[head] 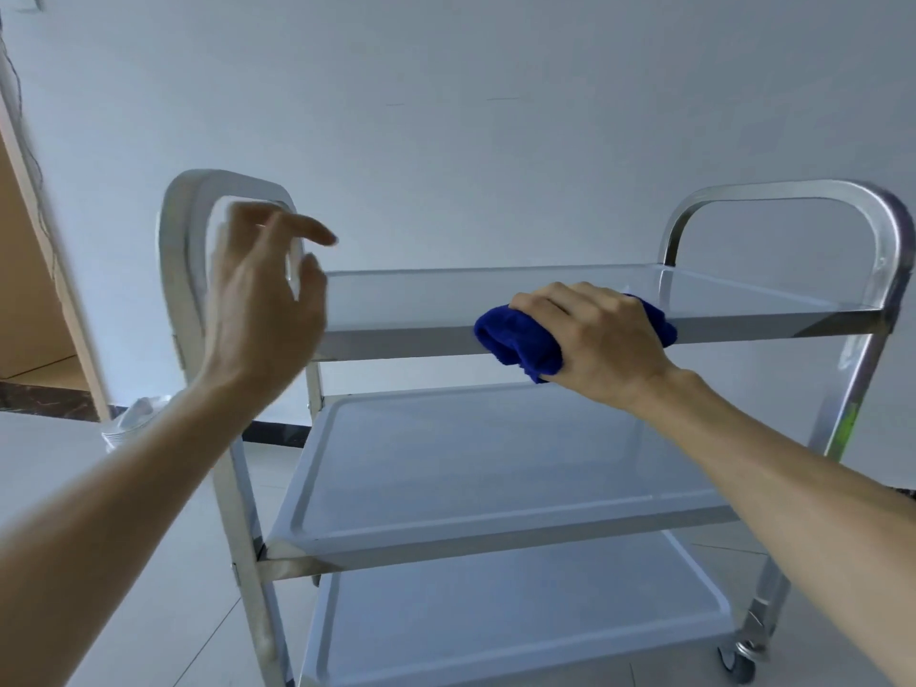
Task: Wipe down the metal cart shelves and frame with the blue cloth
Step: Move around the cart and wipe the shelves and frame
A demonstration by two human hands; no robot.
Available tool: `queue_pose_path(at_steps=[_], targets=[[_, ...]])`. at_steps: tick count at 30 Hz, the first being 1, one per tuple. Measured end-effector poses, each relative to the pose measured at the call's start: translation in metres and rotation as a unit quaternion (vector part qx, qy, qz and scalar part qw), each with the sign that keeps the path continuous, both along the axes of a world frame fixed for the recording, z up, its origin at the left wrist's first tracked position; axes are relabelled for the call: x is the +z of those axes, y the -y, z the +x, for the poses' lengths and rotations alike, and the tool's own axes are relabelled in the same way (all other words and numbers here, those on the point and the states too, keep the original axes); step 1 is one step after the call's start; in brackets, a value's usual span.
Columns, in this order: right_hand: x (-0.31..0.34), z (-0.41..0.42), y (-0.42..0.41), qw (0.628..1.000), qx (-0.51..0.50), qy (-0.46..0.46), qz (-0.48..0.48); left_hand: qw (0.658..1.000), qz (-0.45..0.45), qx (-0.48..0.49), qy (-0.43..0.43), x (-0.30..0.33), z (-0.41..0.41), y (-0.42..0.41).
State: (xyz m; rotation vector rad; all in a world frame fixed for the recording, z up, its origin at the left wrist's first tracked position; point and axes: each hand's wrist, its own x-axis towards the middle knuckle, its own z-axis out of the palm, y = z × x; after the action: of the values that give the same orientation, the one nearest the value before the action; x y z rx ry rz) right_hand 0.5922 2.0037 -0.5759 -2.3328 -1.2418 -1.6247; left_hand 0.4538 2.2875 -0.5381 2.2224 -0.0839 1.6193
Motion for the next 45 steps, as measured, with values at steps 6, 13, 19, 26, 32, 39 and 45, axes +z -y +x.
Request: queue_pose_path(at_steps=[6, 13, 19, 26, 32, 39, 45], targets=[[-0.005, -0.016, -0.035, 1.000, -0.029, -0.002, 0.006, 0.972, 0.024, 0.024, -0.234, -0.007, 0.035, 0.040], [0.001, -0.017, -0.024, 0.999, 0.000, -0.018, -0.027, 0.935, 0.109, 0.116, -0.316, -0.023, 0.037, 0.021], [0.000, 0.006, 0.084, 1.000, -0.022, -0.011, -0.013, 0.936, 0.097, 0.107, -0.321, -0.022, 0.040, 0.006], [-0.006, 0.013, 0.139, 0.997, -0.076, -0.011, 0.026, 0.941, 0.090, 0.107, -0.307, -0.027, 0.046, 0.004], [-0.006, -0.003, 0.023, 0.999, -0.031, -0.009, 0.003, 0.946, 0.092, 0.112, -0.291, -0.029, 0.047, 0.005], [0.000, -0.007, 0.010, 0.999, 0.001, -0.008, -0.051, 0.946, 0.101, 0.105, -0.289, -0.029, 0.043, -0.001], [-0.003, 0.008, 0.161, 0.994, -0.096, -0.045, 0.006, 0.950, 0.112, 0.104, -0.271, -0.030, 0.045, -0.002]])
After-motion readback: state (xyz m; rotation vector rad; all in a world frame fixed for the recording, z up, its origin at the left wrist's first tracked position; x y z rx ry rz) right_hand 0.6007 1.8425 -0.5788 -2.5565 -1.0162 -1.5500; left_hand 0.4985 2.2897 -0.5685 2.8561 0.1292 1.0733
